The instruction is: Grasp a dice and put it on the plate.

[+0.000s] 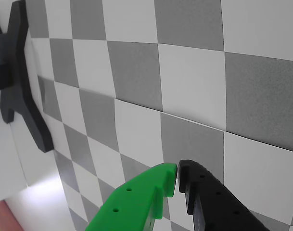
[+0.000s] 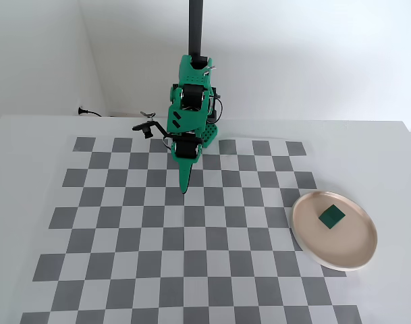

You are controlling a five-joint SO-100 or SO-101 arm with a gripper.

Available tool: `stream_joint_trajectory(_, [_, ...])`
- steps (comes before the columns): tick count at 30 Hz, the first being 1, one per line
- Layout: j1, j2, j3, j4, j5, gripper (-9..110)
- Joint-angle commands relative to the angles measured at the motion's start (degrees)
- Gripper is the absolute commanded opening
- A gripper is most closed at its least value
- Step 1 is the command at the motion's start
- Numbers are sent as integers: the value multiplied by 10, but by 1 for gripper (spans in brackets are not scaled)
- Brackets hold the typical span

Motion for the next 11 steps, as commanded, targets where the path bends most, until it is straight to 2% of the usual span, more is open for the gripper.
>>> stream_joint_trajectory(1, [8,10,-10,1,8,-4])
stream_joint_trajectory(11, [9,10,-10,2,19,-4])
